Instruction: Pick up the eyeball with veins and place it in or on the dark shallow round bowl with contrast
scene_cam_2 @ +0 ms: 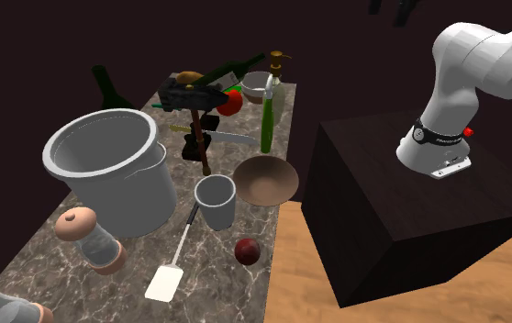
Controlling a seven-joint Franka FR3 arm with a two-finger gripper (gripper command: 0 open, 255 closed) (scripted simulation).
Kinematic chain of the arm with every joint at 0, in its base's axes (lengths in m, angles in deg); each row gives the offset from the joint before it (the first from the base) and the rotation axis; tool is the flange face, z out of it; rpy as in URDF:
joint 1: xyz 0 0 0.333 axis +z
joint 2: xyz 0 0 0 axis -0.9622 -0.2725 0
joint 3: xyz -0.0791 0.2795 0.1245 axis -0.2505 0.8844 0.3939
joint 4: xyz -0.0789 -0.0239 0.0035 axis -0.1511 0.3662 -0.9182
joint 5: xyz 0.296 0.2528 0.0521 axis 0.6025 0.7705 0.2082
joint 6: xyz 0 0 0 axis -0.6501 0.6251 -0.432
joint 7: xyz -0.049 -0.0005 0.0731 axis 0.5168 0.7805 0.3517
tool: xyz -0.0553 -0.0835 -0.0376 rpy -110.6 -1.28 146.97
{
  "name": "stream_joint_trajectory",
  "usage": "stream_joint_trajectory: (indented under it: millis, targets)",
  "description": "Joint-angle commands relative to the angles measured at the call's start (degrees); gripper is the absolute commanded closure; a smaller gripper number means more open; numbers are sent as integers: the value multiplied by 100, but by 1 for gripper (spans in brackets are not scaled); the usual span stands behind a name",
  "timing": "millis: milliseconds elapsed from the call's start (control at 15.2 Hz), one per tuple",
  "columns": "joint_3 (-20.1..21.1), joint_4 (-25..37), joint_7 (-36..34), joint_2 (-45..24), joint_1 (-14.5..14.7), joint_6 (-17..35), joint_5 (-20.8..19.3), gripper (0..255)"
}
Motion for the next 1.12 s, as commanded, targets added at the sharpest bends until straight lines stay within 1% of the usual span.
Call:
stream_joint_trajectory:
  millis: [0, 528, 792, 1056]
  targets:
    - [0, 0, 0, 0, 0, 0, 0, 0]
    - [276, -365, -178, -1137, 215, 1488, 266, 0]
    - [410, -356, -249, -1858, 320, 2197, 379, 0]
    - [538, -219, -314, -2652, 418, 2851, 470, 0]
